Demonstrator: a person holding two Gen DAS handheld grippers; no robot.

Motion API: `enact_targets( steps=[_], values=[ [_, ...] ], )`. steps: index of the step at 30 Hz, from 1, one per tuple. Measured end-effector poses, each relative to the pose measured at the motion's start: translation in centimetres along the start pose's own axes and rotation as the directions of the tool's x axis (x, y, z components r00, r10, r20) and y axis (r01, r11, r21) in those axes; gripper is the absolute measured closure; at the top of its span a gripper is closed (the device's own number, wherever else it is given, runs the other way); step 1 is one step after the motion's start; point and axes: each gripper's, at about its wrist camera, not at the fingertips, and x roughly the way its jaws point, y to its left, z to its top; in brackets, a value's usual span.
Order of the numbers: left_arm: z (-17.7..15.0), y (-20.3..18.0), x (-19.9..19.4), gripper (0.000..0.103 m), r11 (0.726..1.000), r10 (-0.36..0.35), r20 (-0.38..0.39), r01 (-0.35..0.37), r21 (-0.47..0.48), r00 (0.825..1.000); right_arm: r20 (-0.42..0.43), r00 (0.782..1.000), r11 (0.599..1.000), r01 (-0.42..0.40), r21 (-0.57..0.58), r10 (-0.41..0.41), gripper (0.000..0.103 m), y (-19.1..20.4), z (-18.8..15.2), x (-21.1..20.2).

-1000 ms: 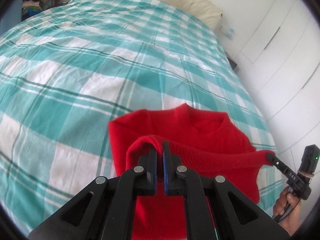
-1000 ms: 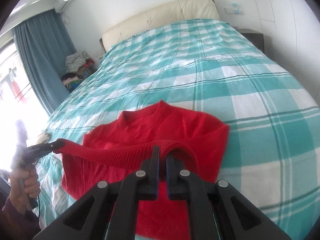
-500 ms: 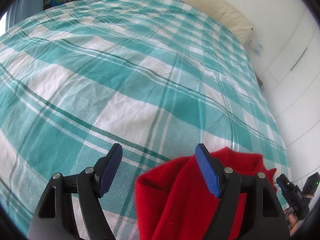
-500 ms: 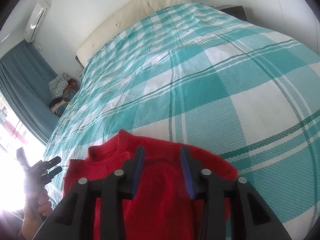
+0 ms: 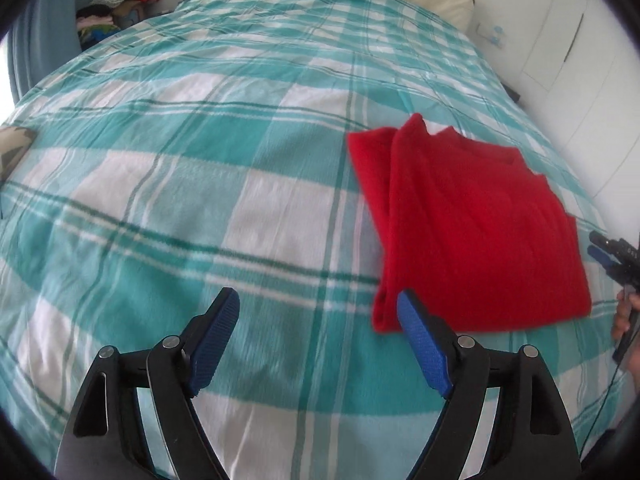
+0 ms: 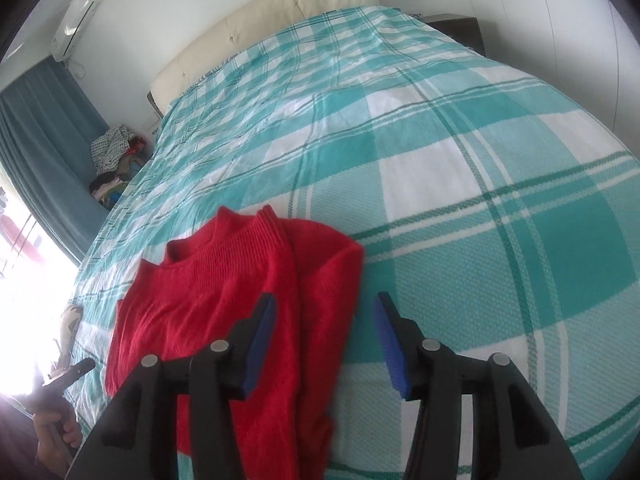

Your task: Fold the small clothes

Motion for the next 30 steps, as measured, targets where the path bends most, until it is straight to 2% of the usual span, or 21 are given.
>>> enact_targets(
  steps=[4,7,9,11,12,13,16,19,23,26,30],
  values=[
    [-4.5,0.6,-2.3,0.017,0.997,-0.034,0.066,0.038,-0.07,0.997,-0.048,0.995,0.992,-0.086,0.092,0.091,0.047,-1.5,-1.4,1.4],
    [-6.3,0.7,-2.5,0.017,0.998,0.027,0.131,-0.019,-0.058,0.991,-0.07,0.988,0.983,-0.13,0.131,0.14,0.047,-1.4,-1.6,3.1],
    [-6.3,0.6,-2.1,0.017,0.996,0.084,0.13,-0.081,-0.028,0.988,-0.074,0.985,0.979,-0.147,0.142,0.158,0.046,-0.7,-1.6,4.0],
    [-5.9,0.8,-2.1,0.017,0.998,0.061,0.138,-0.059,-0.02,0.989,-0.094,0.985,0.983,-0.132,0.126,0.144,0.049,0.3,-1.5,4.7],
    [-5.8,0.9,-2.1,0.017,0.998,0.056,0.14,-0.054,-0.021,0.989,-0.105,0.987,0.989,-0.107,0.104,0.118,0.064,0.9,-1.4,4.9],
    [-5.6,0.9,-2.0,0.017,0.998,0.056,0.14,-0.053,-0.022,0.989,-0.12,0.989,0.994,-0.08,0.077,0.089,0.092,1.6,-1.3,4.9],
    [-5.5,1.0,-2.2,0.017,0.999,0.05,0.135,-0.047,-0.026,0.99,-0.108,0.994,1.0,-0.028,0.013,0.029,0.092,3.8,-0.6,3.8],
    [-5.2,1.1,-2.7,0.017,0.999,0.042,0.143,-0.038,-0.026,0.989,-0.093,0.995,0.998,-0.028,-0.048,0.023,0.093,7.4,0.8,2.3],
    [-4.7,1.5,-3.4,0.017,0.999,0.048,0.171,-0.044,-0.031,0.984,-0.093,0.993,0.987,-0.089,-0.131,0.077,0.093,14.6,2.1,1.6],
    [-4.5,2.5,-3.9,0.017,0.997,0.047,0.184,-0.035,-0.069,0.982,-0.121,0.985,0.973,-0.146,-0.182,0.125,0.093,20.9,1.7,2.8],
    [-4.3,4.2,-4.3,0.017,0.992,0.041,0.192,-0.017,-0.126,0.981,-0.185,0.971,0.95,-0.198,-0.242,0.155,0.093,28.0,-0.8,6.4]
  ],
)
